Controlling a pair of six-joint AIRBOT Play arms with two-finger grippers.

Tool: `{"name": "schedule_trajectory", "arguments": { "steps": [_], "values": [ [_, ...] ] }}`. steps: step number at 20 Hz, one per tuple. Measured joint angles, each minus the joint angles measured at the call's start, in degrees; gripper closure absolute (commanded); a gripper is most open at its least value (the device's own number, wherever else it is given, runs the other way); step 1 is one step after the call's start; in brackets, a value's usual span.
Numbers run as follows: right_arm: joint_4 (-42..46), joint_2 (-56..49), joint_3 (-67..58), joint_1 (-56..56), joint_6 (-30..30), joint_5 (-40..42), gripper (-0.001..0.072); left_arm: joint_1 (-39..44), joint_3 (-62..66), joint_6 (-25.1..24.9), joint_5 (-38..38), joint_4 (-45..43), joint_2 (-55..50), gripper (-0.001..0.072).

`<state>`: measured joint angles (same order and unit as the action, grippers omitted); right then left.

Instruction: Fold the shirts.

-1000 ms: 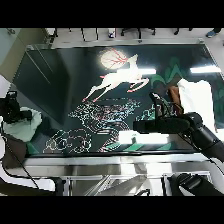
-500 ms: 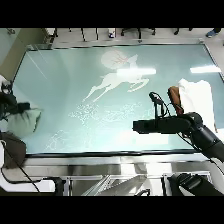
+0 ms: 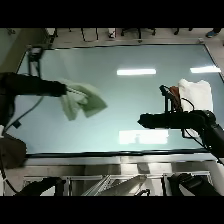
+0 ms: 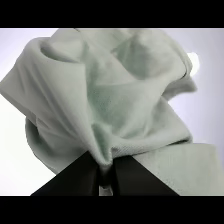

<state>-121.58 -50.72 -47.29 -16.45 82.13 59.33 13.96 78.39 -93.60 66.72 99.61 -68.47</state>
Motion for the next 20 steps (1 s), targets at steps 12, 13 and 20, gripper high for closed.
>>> {"name": "schedule_trajectory", "arguments": {
  "steps": [12,13,20],
  "values": [
    [-4.1,-7.4,-1.4,16.0,10.7,3.5,0.0252,14.4,-11.8,4.6,3.7,2.4,-6.5,0.0206],
    [-5.2,-10.1,-2.6,17.0,12.3,3.5,0.0252,12.7,-13.3,4.7,5.6,2.5,-4.9,0.0206],
    [-9.0,-34.1,-15.6,14.7,17.8,3.5,0.0253,2.6,-38.2,5.6,-1.9,12.1,10.8,0.0206]
  ]
}}
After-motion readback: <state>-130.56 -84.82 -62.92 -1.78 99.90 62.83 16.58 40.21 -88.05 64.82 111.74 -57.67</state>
